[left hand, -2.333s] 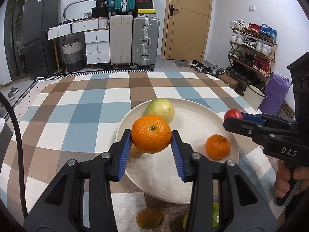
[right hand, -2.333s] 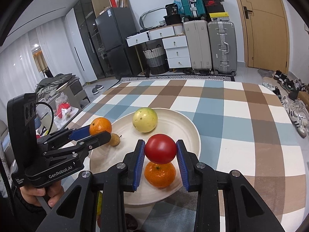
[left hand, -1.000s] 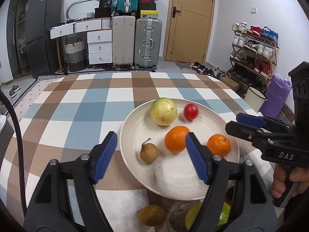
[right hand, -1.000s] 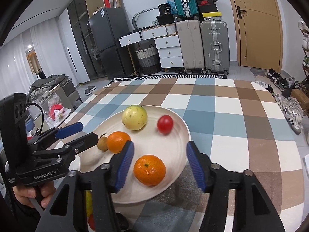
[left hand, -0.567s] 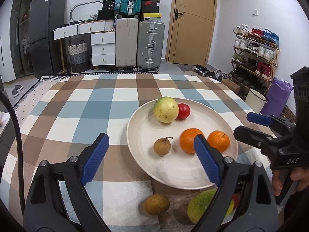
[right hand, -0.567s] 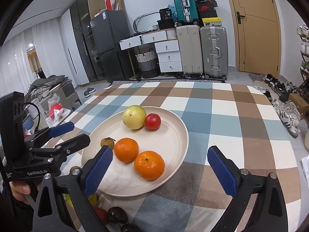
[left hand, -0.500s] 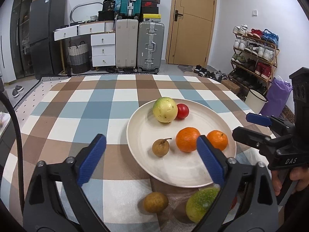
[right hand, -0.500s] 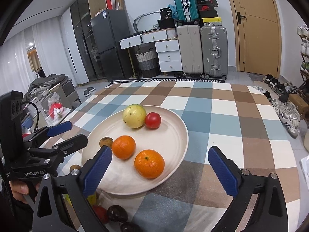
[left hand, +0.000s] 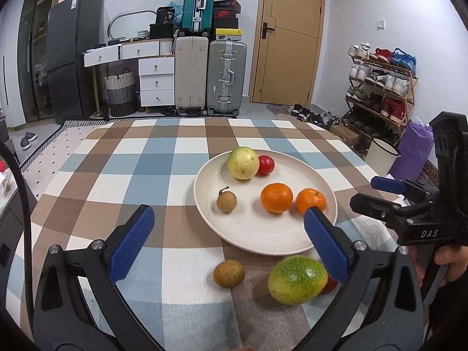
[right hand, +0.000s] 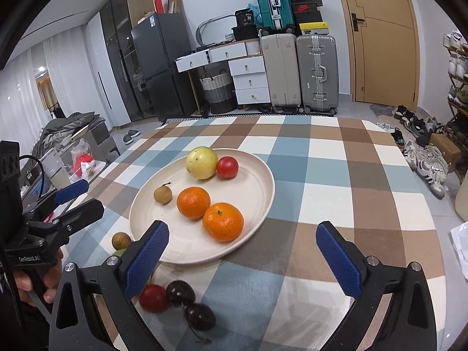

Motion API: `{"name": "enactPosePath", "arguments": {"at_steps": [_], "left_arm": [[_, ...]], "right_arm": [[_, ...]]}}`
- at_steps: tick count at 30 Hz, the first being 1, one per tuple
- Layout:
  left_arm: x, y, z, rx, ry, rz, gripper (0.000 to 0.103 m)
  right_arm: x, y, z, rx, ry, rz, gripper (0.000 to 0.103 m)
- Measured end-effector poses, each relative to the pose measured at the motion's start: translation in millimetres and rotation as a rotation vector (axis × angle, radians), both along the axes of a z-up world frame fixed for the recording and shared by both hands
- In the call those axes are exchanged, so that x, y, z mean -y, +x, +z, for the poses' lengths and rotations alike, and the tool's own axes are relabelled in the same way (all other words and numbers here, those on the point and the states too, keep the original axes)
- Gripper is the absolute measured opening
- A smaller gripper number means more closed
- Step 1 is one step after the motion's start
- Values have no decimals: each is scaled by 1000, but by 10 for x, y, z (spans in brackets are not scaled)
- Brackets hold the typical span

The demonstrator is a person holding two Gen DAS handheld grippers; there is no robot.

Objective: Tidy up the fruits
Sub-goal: 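Withdraw both grippers from the plate toward the remaining fruits, then grasp the green pomelo with the left gripper while the right gripper approaches the dark cherries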

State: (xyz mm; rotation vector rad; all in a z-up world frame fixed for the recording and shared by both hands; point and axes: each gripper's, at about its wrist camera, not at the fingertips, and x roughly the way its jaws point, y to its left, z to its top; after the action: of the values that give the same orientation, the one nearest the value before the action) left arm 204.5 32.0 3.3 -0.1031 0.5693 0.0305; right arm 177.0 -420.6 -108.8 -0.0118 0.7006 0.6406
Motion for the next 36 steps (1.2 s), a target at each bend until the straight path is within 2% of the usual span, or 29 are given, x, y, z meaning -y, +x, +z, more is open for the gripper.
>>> {"name": "enactPosePath", "arguments": {"at_steps": [15,24,36], "left_arm": [[220,-282,-81,-58,6,-32,102],[329,-298,-174,-97,28,-78,102],[302,-218,-262,-143,-3,-91,102]], "right_arm": [[147,-333,-59,-29,-126,-6,102],[112,-415,-171,-66,-164,6,102],[-11,-389,-347,-109,-213,33,102]]}}
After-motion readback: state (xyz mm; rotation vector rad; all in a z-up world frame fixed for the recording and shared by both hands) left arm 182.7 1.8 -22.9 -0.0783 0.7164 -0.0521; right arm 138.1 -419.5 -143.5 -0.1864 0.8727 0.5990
